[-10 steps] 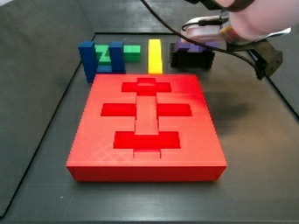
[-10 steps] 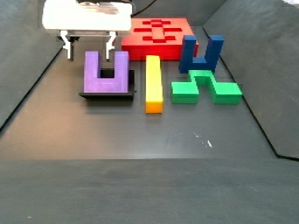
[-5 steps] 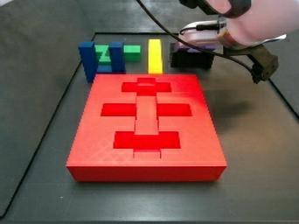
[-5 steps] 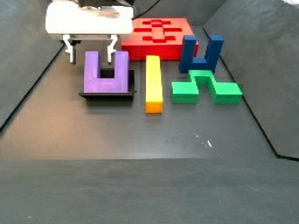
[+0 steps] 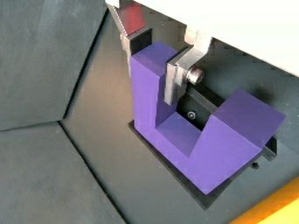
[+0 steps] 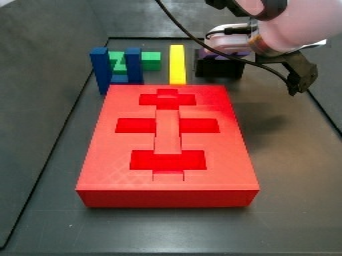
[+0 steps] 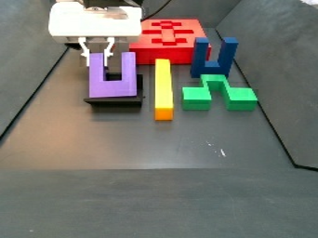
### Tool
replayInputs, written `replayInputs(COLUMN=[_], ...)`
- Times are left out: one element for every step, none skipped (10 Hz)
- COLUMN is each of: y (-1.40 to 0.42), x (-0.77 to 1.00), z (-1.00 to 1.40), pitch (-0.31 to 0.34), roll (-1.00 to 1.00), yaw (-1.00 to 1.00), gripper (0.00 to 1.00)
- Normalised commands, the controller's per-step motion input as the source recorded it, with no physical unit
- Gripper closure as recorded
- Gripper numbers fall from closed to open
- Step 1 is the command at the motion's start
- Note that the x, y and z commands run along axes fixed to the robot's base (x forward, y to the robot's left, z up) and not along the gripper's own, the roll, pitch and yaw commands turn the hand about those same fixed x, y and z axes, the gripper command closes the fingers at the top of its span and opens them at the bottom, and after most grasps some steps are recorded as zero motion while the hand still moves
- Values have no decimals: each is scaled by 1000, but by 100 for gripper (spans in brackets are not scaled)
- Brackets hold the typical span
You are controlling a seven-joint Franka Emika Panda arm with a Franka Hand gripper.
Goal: Pick up the purple object. Move up. Place the purple object on the fixture. Regrasp the purple object. Move to above the board. Insert the purple object.
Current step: Regrasp the purple object.
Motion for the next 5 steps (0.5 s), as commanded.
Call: replayInputs(y=[0,0,0,0,0], x=[0,0,0,0,0], z=[0,0,0,0,0], pitch=[0,0,0,0,0], roll=[0,0,0,0,0], yaw=[0,0,0,0,0], gripper=[100,100,100,100,100])
